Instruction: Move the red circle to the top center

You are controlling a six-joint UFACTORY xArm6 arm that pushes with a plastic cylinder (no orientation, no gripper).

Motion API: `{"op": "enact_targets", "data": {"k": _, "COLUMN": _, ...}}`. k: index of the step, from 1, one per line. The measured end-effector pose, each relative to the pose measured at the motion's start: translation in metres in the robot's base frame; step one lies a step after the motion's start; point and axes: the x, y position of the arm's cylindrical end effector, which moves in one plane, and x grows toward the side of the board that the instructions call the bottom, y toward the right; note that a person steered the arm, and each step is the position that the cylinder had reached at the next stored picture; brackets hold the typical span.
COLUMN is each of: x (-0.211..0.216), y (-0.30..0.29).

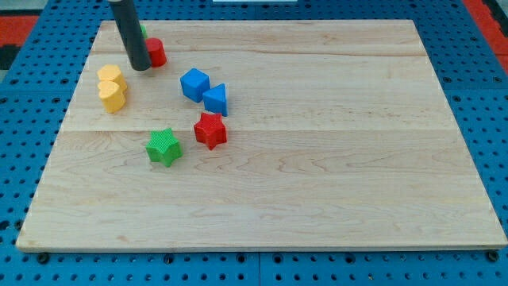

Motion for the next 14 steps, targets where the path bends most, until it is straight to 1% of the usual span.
{"op": "enact_targets", "data": {"k": 1, "x": 0.0, "y": -0.02}}
{"op": "enact_targets", "data": {"k": 2, "x": -0.017, "y": -0.043}}
{"op": "enact_targets", "data": {"k": 3, "x": -0.035, "y": 0.008}}
{"op": "enact_targets", "data": {"k": 4, "x": -0.026, "y": 0.074}}
{"op": "enact_targets", "data": {"k": 5, "x": -0.015, "y": 0.079}}
{"op": "enact_targets", "data": {"k": 6, "x": -0.015, "y": 0.101}}
{"op": "enact_targets", "data": {"k": 8, "x": -0.015, "y": 0.104}}
{"op": "enact_targets", "data": {"k": 9, "x": -0.018, "y": 0.085}}
{"op": "enact_targets", "data": {"k": 10, "x": -0.038, "y": 0.109}}
{"op": "enact_targets", "data": {"k": 11, "x": -0.045, "y": 0.132}}
{"op": "enact_targets", "data": {"k": 12, "x": -0.045, "y": 0.142}}
{"op": "enact_targets", "data": {"k": 14, "x": -0.043, "y": 0.142}}
